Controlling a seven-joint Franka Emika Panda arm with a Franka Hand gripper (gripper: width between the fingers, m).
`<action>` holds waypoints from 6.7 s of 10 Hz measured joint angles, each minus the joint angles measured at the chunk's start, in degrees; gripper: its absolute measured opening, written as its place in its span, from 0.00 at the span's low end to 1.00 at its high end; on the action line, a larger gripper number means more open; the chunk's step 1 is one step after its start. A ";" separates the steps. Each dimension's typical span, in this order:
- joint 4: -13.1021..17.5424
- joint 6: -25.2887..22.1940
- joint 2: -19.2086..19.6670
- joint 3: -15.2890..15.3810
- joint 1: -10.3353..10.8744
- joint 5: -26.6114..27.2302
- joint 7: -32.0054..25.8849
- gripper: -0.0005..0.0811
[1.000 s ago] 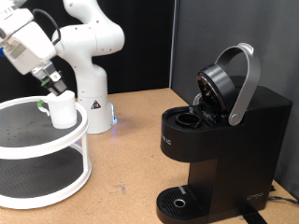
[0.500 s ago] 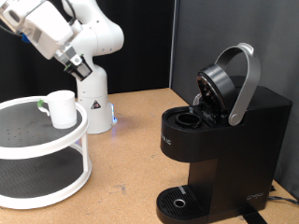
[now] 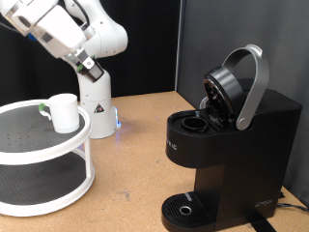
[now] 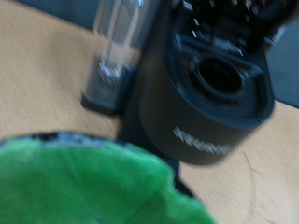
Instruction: Make a cup of coffee with the keurig machine
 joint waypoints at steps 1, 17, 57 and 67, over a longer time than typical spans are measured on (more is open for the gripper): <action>1.37 -2.47 1.01 -0.03 0.60 2.06 2.67 0.57; 10.71 0.41 8.31 7.75 6.12 10.17 22.72 0.57; 3.23 20.39 22.10 18.20 9.14 15.37 20.19 0.57; 3.33 20.91 22.70 18.51 9.10 19.21 17.40 0.99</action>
